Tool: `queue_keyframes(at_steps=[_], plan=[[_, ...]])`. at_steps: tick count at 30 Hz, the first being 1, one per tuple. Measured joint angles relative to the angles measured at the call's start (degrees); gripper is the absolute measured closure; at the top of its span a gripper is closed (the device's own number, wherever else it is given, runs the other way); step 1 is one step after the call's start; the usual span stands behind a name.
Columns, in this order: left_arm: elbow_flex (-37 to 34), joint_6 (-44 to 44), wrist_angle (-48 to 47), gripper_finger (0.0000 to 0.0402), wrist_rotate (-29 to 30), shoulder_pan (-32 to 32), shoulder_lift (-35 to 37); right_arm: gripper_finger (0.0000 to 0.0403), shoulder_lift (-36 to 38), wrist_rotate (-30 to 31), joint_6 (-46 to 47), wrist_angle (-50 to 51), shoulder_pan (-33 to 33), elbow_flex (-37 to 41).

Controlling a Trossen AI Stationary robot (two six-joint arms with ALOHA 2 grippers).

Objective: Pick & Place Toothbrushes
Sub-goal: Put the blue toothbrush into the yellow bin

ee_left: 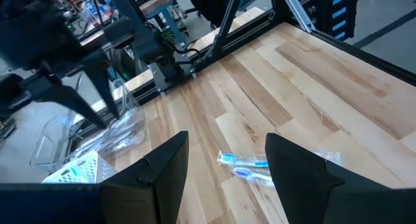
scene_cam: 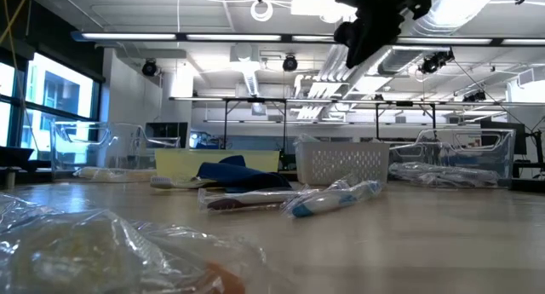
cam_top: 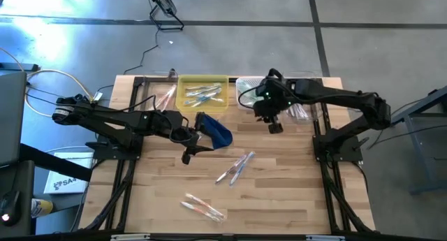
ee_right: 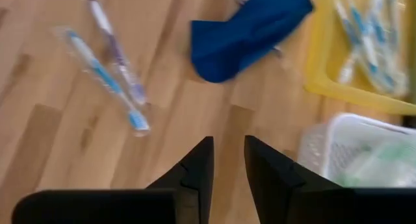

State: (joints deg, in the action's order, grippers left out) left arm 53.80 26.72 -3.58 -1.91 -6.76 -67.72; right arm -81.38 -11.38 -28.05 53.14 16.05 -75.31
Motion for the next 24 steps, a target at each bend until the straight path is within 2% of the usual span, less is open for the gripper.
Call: queue_keyframes(at_steps=[5, 9, 11, 15, 24], plan=[[0.0, -1.7, 0.1, 0.0203, 0.0, 0.0, 0.0, 0.0325, 0.0, -0.7, 0.0, 0.2, -2.2, 0.0], [0.0, -17.3, 0.8, 0.0203, -0.3, 0.0, 0.0, 0.0325, 0.0, -0.7, 2.6, 0.2, -4.2, 0.0], [0.0, -22.3, 0.7, 0.0203, -0.2, 0.0, 0.0, 0.0325, 0.0, -0.8, 5.7, 0.2, -5.1, 0.0], [0.0, -22.9, 0.8, 0.0203, 0.2, 0.0, 0.0, 0.0325, 0.0, -1.0, 10.2, 0.4, -6.8, 0.0], [0.0, -22.7, 0.1, 0.0203, -0.1, 0.0, 0.0, 0.0325, 0.0, -2.5, 10.3, 0.7, -10.5, 0.0]])
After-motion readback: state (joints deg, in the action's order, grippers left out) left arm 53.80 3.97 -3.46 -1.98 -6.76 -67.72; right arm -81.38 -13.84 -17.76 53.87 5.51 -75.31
